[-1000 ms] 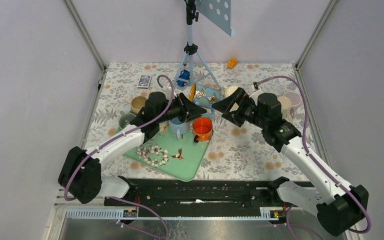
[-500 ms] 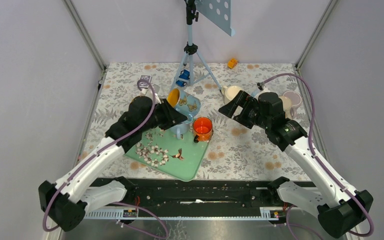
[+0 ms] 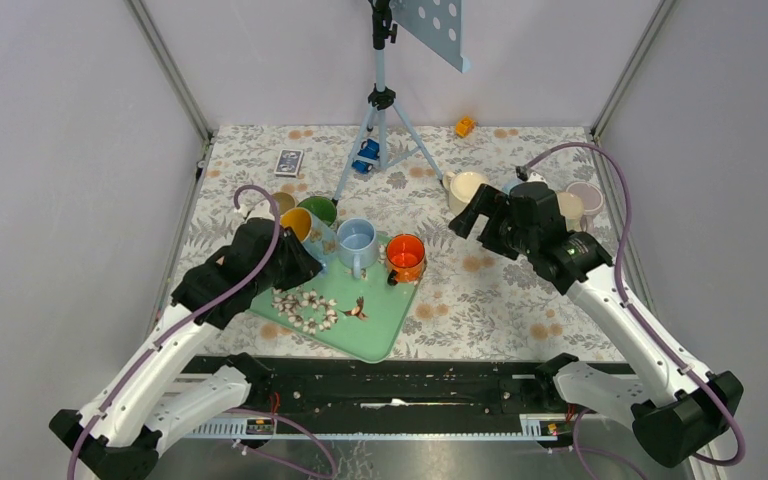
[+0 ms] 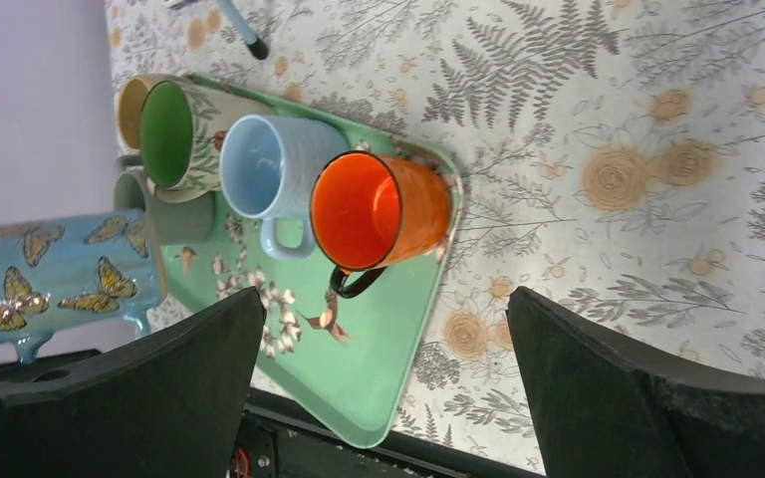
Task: Turn the mug right side up
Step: Place the cup on the tray.
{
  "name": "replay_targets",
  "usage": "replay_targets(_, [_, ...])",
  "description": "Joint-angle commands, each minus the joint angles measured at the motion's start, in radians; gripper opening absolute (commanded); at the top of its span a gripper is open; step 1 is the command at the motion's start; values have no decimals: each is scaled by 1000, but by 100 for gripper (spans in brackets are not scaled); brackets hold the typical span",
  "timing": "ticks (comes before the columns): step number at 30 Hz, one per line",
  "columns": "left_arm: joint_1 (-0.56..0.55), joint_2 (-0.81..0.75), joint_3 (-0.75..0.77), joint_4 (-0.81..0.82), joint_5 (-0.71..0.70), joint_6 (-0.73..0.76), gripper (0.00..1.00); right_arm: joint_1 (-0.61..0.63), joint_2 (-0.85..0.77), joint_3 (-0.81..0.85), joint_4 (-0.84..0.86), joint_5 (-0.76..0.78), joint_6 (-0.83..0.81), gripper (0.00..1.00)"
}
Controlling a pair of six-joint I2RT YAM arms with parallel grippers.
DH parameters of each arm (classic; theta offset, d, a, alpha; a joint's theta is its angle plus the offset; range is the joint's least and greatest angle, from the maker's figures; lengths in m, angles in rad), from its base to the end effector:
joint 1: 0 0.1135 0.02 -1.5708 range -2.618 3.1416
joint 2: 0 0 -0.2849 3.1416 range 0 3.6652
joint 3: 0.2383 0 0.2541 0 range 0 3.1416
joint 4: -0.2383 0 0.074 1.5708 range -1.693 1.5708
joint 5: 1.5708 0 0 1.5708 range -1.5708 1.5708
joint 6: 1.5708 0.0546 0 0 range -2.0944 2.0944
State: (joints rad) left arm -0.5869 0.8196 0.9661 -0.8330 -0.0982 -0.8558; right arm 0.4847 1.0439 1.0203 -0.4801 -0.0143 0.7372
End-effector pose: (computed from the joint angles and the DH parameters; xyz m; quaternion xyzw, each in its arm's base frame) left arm 0.1365 -0.0843 0.3358 -0.1418 0.8918 -0.2489 0.3502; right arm 0.2099 0.1114 0.3518 0.1048 0.8546 0.2968 0.4130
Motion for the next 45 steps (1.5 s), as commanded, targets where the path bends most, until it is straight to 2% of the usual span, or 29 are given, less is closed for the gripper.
replay_targets(1, [3,-38,27,43,-113,12,0,7,4,55,-87,159,-7,100])
replay_targets(7, [2,-12,-41,80,-136,-20,0,8,-33,4,-59,168,-30,100])
replay_targets(13, [2,-2,-110,114,-163,-51,0,8,-81,-84,34,101,-73,100])
replay_targets(26, [3,-15,-288,241,-248,-127,0,8,-97,-126,88,86,-98,100])
replay_targets(35, [-6,32,-335,287,-325,-82,0,8,-91,-143,112,42,-103,100])
replay_targets(45, [-31,84,-364,339,-345,-45,0,7,-94,-152,130,17,-100,100])
